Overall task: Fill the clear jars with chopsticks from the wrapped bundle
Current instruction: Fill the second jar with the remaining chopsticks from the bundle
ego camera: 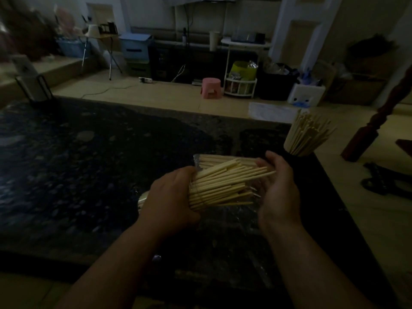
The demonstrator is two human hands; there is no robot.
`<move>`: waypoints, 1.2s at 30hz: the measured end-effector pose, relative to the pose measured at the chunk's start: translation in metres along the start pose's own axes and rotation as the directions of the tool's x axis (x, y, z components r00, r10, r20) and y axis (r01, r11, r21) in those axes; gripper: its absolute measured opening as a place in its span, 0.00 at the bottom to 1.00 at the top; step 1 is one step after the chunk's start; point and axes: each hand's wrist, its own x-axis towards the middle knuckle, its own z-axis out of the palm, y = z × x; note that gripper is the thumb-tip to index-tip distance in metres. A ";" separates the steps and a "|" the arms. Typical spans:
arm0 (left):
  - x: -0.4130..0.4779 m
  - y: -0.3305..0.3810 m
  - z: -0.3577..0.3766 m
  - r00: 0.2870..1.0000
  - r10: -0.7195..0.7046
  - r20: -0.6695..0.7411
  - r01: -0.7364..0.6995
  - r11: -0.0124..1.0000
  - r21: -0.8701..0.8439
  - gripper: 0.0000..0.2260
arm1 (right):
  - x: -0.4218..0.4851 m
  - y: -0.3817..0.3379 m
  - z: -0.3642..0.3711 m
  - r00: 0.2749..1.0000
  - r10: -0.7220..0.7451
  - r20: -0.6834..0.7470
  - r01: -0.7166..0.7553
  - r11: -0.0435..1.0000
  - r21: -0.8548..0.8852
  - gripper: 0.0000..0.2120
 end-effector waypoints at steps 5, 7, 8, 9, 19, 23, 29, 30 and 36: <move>-0.001 0.001 0.001 1.000 0.002 0.012 -0.002 1.000 0.012 0.42 | -0.011 0.006 0.002 0.963 -0.015 0.268 0.111 0.931 -0.349 0.15; -0.001 0.001 0.001 1.000 -0.001 0.023 0.001 1.000 0.018 0.43 | -0.009 0.007 0.001 0.966 -0.031 0.255 0.125 0.924 -0.362 0.17; 0.000 0.001 0.001 1.000 -0.005 0.027 0.005 1.000 0.015 0.43 | -0.008 0.007 0.000 0.972 -0.050 0.229 0.132 0.924 -0.360 0.17; 0.000 0.001 0.000 1.000 -0.009 0.026 0.009 1.000 0.008 0.42 | -0.008 0.005 0.000 0.975 -0.062 0.212 0.137 0.924 -0.358 0.15; -0.001 -0.001 -0.004 0.999 -0.035 -0.005 0.035 0.999 -0.033 0.42 | -0.007 0.007 -0.006 0.941 -0.142 0.307 0.268 0.866 -0.422 0.11; 0.002 -0.004 -0.008 0.996 -0.081 -0.043 0.078 0.994 -0.083 0.41 | 0.001 0.005 -0.012 0.962 -0.223 0.159 0.271 0.861 -0.431 0.09; 0.004 -0.011 -0.009 0.984 -0.159 -0.081 0.145 0.977 -0.158 0.40 | 0.013 0.008 -0.023 0.976 -0.155 0.151 0.213 0.816 -0.538 0.06; 0.005 -0.012 -0.009 0.982 -0.172 -0.081 0.156 0.974 -0.166 0.40 | 0.012 0.008 -0.024 0.978 -0.108 0.177 0.190 0.807 -0.559 0.07; 0.007 -0.018 -0.008 0.974 -0.208 -0.092 0.187 0.963 -0.193 0.40 | -0.002 0.025 -0.027 0.863 0.303 0.404 0.222 0.491 -0.842 0.12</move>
